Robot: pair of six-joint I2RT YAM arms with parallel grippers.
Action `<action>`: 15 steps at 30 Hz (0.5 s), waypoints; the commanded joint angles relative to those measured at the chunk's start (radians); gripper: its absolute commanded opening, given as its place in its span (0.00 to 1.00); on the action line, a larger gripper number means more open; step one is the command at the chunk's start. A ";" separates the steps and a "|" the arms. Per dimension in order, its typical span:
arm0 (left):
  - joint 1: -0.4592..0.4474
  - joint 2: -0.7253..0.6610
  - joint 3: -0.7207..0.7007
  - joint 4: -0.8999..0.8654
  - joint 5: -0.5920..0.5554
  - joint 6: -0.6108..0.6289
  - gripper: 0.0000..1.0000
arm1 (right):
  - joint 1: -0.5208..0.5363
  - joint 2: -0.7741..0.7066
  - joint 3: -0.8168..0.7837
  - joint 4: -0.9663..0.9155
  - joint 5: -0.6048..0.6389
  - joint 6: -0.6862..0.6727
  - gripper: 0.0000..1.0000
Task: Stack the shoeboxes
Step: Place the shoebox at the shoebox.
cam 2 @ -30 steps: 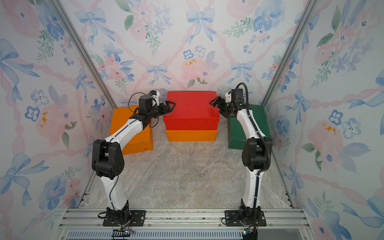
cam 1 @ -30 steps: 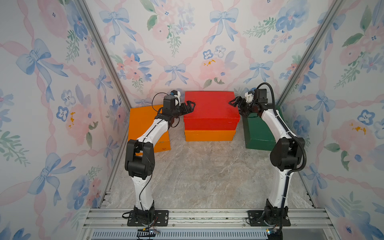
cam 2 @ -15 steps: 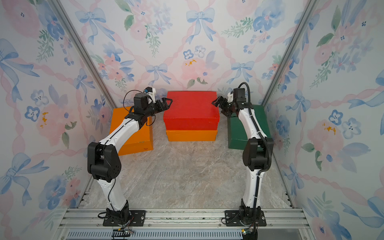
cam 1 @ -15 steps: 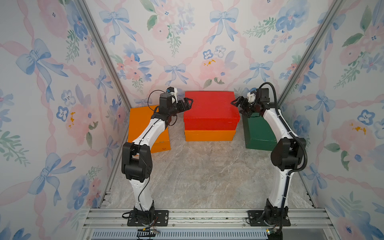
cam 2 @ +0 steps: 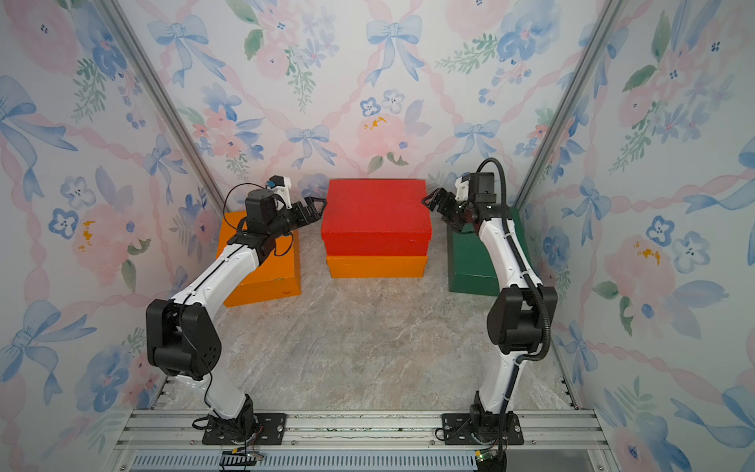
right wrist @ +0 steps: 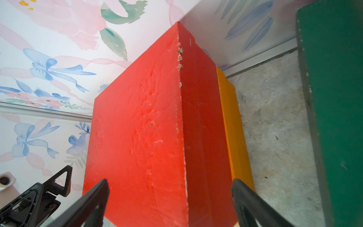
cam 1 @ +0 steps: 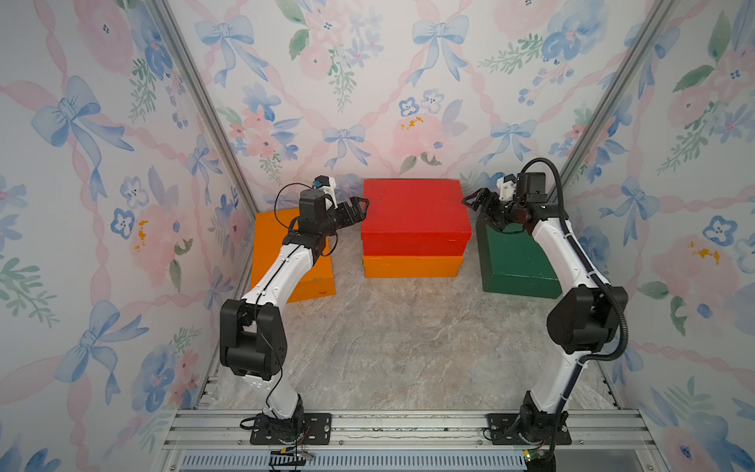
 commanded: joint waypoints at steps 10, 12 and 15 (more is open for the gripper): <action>0.048 -0.227 -0.255 0.009 -0.130 0.036 0.98 | -0.002 -0.282 -0.303 0.101 0.016 -0.028 0.97; 0.068 -0.244 -0.291 0.010 -0.146 0.031 0.98 | 0.003 -0.319 -0.344 0.104 0.020 -0.035 0.97; 0.097 -0.263 -0.346 0.009 -0.170 0.019 0.98 | 0.023 -0.365 -0.385 0.077 0.053 -0.066 0.97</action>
